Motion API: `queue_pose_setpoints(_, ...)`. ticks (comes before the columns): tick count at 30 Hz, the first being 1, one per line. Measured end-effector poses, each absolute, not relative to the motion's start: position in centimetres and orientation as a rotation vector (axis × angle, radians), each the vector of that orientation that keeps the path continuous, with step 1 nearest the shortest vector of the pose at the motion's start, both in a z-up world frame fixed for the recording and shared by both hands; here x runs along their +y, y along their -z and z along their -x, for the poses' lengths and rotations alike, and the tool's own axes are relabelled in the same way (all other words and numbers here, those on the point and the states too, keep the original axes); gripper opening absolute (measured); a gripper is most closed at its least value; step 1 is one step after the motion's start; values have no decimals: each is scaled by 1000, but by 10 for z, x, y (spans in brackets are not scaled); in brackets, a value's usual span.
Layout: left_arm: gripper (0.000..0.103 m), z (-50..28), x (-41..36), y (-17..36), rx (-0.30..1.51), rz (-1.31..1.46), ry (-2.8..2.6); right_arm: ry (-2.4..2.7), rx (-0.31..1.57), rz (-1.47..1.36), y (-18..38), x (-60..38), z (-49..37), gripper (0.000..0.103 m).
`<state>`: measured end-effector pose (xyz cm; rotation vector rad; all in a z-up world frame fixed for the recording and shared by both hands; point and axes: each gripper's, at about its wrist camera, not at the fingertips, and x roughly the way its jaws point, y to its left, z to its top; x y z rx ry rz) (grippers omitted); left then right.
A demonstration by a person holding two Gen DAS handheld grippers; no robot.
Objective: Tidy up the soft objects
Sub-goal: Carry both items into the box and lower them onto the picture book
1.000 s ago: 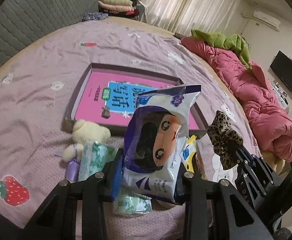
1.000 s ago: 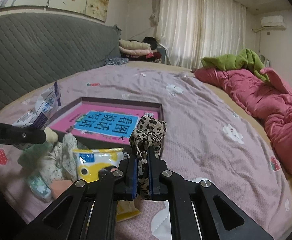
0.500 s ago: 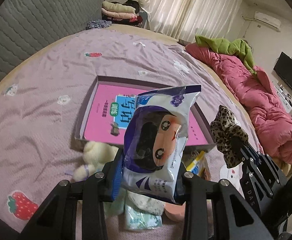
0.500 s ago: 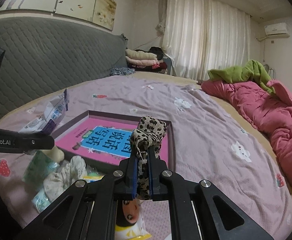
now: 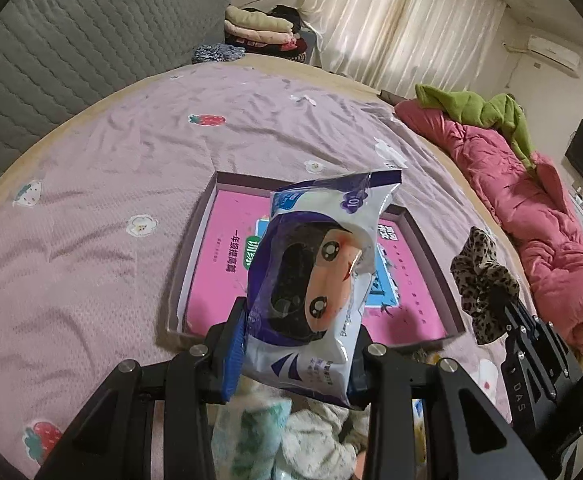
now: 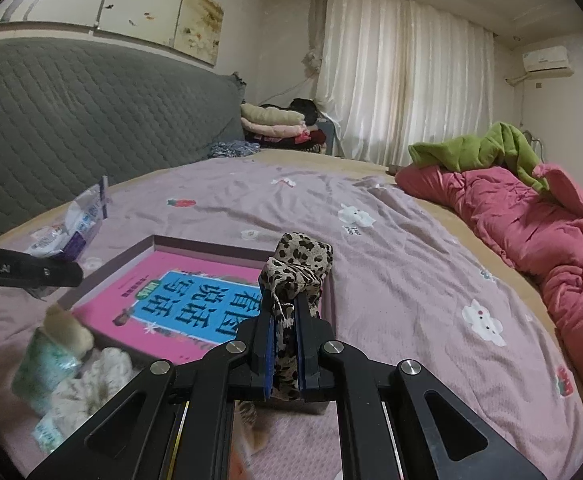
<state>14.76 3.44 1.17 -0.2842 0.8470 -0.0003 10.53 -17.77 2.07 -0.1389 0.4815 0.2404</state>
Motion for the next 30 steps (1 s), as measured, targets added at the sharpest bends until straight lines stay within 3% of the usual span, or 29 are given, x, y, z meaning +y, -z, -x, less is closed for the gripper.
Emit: queue_pose_setpoints(30, 38, -216, 28, 35, 1042, 182, -160, -241, 679, 324, 39, -162, -158, 8)
